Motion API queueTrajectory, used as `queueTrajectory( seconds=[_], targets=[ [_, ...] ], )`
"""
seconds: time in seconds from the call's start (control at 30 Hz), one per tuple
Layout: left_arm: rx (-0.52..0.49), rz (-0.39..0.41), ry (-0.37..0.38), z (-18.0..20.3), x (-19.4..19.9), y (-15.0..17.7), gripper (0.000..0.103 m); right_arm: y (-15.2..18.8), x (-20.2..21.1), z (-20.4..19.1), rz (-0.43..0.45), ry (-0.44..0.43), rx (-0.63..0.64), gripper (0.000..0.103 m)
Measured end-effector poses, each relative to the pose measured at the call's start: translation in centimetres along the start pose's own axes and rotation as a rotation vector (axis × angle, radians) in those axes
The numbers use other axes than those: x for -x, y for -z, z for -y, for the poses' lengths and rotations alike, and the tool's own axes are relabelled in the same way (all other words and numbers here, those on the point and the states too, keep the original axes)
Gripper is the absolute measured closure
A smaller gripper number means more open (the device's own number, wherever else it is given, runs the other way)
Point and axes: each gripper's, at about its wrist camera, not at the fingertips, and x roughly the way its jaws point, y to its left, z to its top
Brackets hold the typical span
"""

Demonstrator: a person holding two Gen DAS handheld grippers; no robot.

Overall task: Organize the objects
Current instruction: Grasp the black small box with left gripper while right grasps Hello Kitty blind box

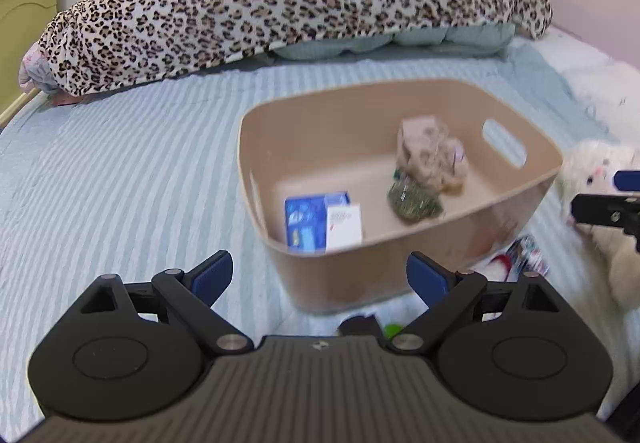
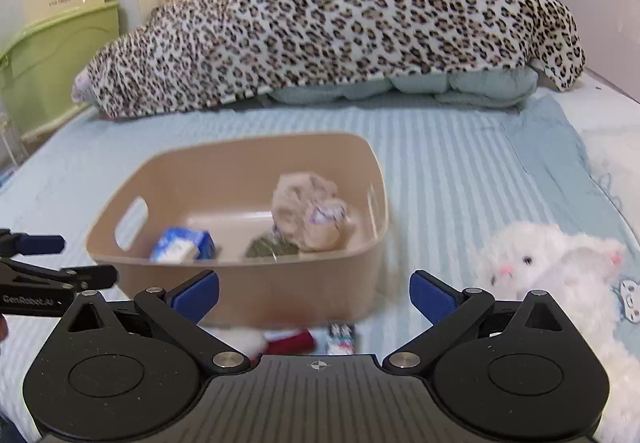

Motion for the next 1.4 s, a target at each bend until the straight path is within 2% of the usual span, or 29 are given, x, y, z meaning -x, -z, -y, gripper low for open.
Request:
queueTrajectory(
  seconds=[0.43, 0.63, 0.77, 0.83, 0.93, 1.03, 1.1, 1.13, 1.17, 1.2, 1.4],
  targets=[
    [0.009, -0.126, 0.024, 0.2, -3.5, 4.3, 0.009, 4.9, -4.5, 2.2, -0.161, 0.056, 0.000, 0.000],
    [0.042, -0.160, 0.022, 0.6, -5.1, 4.8, 0.009, 6.0, -6.2, 2.5, -0.197, 0.067, -0.003, 0.000],
    [0.107, -0.185, -0.001, 0.2, -6.4, 4.7, 0.010, 6.5, -7.0, 2.4, -0.188, 0.078, 0.018, 0.002],
    [0.133, -0.189, 0.004, -0.1, -6.8, 4.6, 0.012, 6.6, -7.4, 2.3, -0.180, 0.081, 0.021, 0.006],
    [0.147, -0.207, 0.025, -0.2, -7.3, 4.6, 0.025, 6.7, -8.1, 2.2, -0.181, 0.072, 0.008, 0.015],
    [0.175, -0.225, 0.042, -0.4, -7.5, 4.7, 0.039, 6.8, -8.9, 1.7, -0.186, 0.057, 0.026, 0.030],
    [0.179, -0.226, 0.048, -0.3, -7.5, 4.7, 0.057, 7.0, -9.1, 1.2, -0.177, 0.063, 0.045, 0.049],
    [0.179, -0.226, 0.056, -0.3, -7.4, 4.8, 0.063, 7.0, -9.1, 1.0, -0.170, 0.060, 0.049, 0.055],
    [0.178, -0.229, 0.063, -0.2, -7.4, 4.7, 0.069, 7.0, -9.1, 0.9, -0.164, 0.056, 0.050, 0.066],
    [0.178, -0.231, 0.064, -0.2, -7.3, 4.7, 0.069, 6.9, -9.0, 0.8, -0.162, 0.051, 0.050, 0.080],
    [0.174, -0.229, 0.076, -0.2, -6.4, 5.0, 0.069, 6.9, -8.2, 0.0, -0.164, 0.055, 0.071, 0.082]
  ],
)
